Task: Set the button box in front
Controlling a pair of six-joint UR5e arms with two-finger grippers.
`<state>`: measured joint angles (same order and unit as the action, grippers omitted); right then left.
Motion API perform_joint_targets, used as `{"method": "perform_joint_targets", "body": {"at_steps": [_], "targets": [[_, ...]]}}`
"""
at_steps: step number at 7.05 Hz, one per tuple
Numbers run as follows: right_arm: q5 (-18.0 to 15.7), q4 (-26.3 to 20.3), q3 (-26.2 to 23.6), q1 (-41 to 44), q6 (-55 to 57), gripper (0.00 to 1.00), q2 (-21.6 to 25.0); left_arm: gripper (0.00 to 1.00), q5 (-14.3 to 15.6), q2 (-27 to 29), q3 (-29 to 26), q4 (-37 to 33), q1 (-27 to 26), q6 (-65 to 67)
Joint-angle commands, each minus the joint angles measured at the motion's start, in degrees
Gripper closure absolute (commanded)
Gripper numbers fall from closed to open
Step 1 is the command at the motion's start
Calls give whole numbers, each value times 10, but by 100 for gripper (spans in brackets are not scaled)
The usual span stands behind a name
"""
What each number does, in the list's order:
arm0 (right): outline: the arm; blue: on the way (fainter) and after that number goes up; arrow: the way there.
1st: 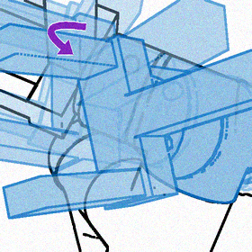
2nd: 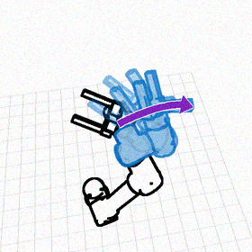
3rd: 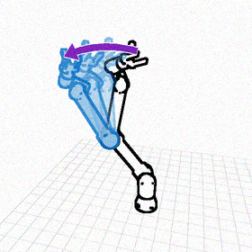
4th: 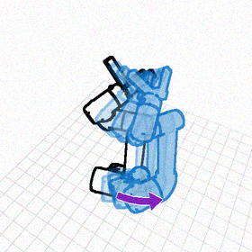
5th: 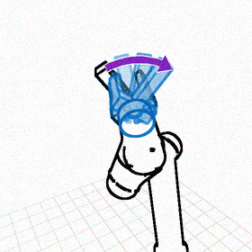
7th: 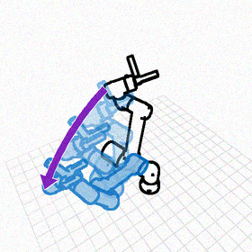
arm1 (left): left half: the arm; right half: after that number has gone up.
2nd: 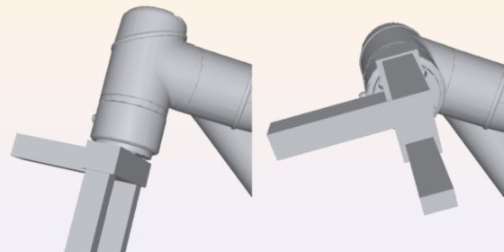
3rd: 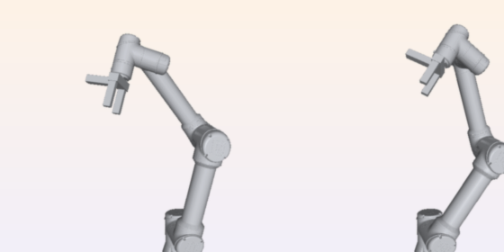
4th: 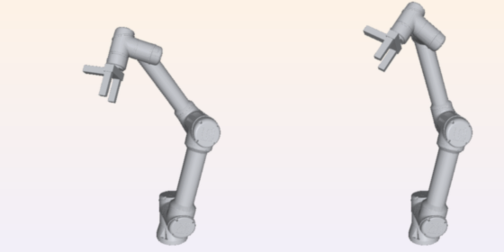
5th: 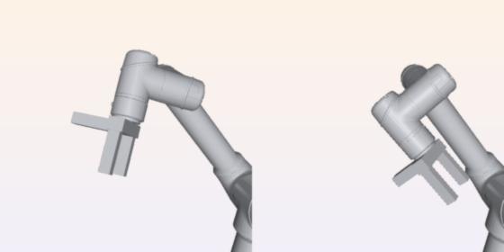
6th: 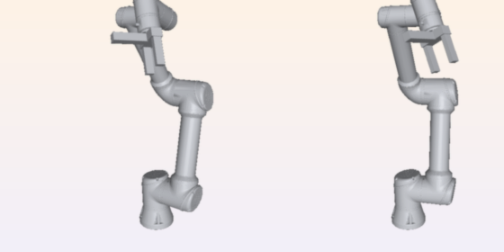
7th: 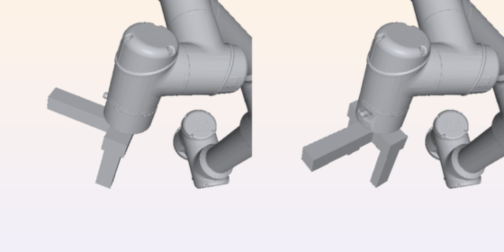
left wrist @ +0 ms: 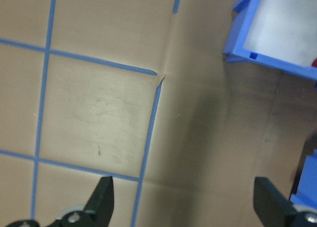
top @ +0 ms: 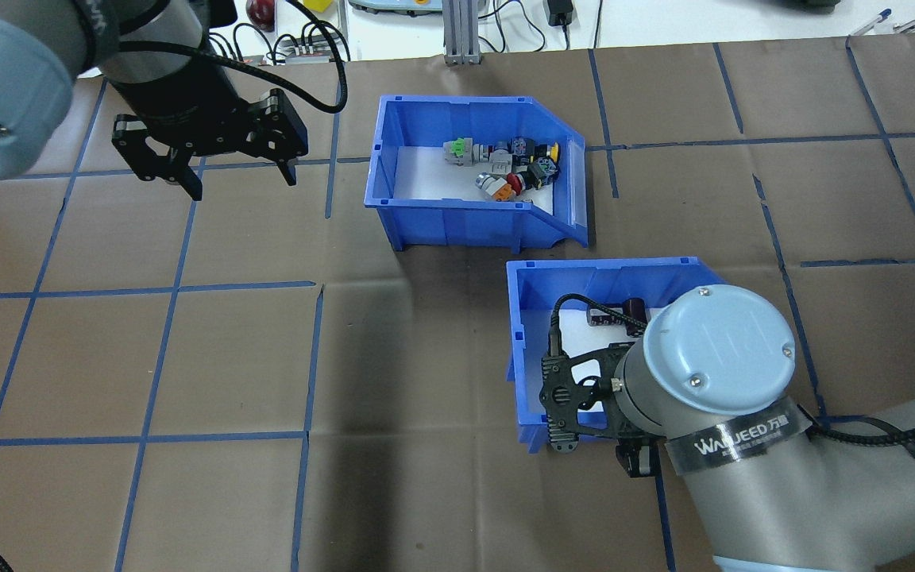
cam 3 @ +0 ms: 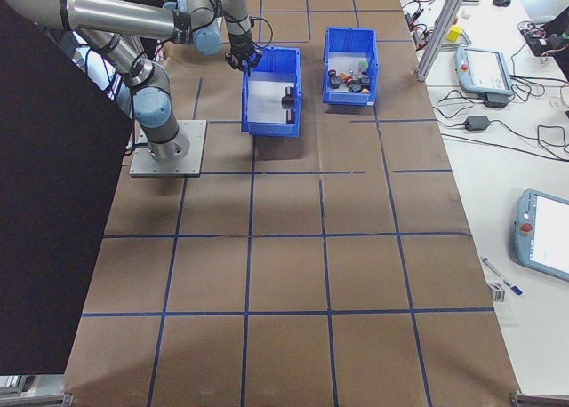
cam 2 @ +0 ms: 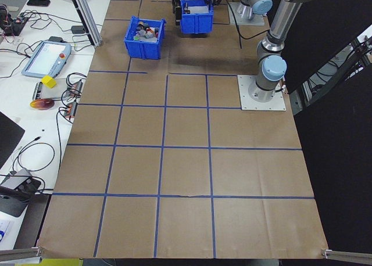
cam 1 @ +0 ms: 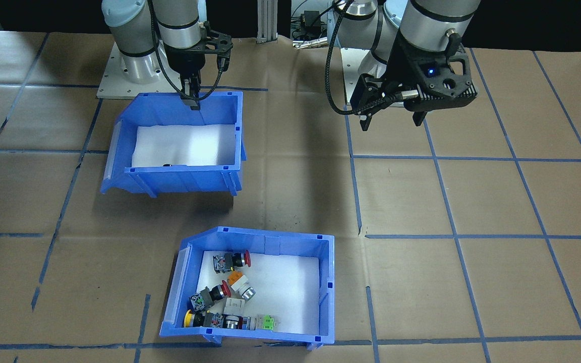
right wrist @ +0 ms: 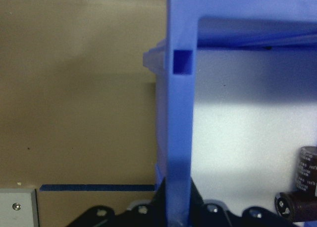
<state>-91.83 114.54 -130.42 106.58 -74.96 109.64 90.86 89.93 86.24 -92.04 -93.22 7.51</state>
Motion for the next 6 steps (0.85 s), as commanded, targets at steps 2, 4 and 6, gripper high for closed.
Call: {"method": "perform_joint_targets", "body": {"at_steps": [2,4,6], "targets": [[-1,16,17,44,40,86,-35,1,-1,-18,11,-4,18,-79],[-34,22,69,122,117,87,-112,1,2,-14,15,-2,19,-79],[-48,44,117,194,187,87,-195,1,3,-14,18,-2,19,-79]]}}
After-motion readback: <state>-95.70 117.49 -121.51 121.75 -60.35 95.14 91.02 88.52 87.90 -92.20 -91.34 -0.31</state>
